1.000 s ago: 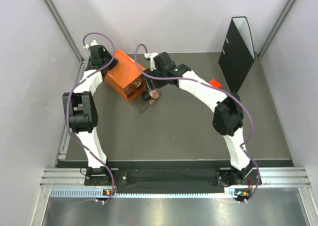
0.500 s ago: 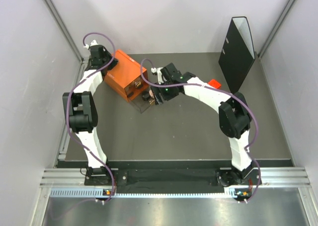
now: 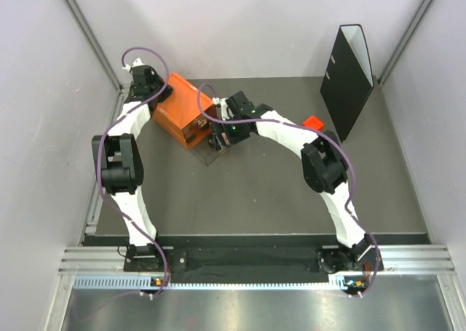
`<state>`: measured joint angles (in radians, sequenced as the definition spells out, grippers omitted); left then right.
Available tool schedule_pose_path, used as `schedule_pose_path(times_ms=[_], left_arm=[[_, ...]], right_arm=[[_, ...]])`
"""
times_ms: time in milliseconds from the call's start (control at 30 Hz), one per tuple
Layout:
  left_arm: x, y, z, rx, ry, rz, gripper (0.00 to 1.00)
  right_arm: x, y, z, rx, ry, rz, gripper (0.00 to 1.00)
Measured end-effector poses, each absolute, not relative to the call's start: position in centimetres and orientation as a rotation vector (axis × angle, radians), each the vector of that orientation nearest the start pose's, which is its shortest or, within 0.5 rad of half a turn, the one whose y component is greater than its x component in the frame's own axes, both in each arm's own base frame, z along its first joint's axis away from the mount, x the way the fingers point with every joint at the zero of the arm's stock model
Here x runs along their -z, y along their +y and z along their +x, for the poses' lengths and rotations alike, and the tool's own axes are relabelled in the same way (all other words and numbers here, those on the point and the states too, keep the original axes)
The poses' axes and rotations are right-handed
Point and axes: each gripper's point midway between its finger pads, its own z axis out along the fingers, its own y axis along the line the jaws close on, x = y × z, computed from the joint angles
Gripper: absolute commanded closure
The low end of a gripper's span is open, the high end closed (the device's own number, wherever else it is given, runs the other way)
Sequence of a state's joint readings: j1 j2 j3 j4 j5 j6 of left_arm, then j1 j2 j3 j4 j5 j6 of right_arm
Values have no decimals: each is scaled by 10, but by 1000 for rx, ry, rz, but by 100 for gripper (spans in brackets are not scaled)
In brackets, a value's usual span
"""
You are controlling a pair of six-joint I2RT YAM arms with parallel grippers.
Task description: Organize the makeup
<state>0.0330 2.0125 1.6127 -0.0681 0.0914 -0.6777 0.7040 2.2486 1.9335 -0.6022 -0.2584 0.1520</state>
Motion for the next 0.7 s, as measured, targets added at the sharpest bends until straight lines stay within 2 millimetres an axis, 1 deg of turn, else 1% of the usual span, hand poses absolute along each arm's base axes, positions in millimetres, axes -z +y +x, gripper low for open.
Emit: schedule_pose_path(times_ms=[133, 267, 300, 333, 433, 533, 700], left_arm=[[-172, -23, 588, 492, 1966, -668, 100], [-172, -23, 588, 492, 1968, -669, 100], [-172, -23, 588, 492, 1968, -669, 100], [-171, -23, 588, 492, 1969, -669, 100], [-172, -23, 588, 493, 1969, -669, 100], [-172, -23, 589, 493, 1969, -668, 100], [-172, -23, 588, 493, 1970, -667, 100]], right_arm=[[-77, 406, 394, -697, 2449, -798, 23], [-83, 420, 404, -748, 2426, -771, 22], [-86, 425, 409, -768, 2414, -756, 20], [-89, 429, 412, -789, 2404, -741, 15], [-96, 441, 420, -850, 2375, -703, 7], [-98, 453, 427, -926, 2349, -659, 3], [-98, 465, 428, -1032, 2333, -624, 0]])
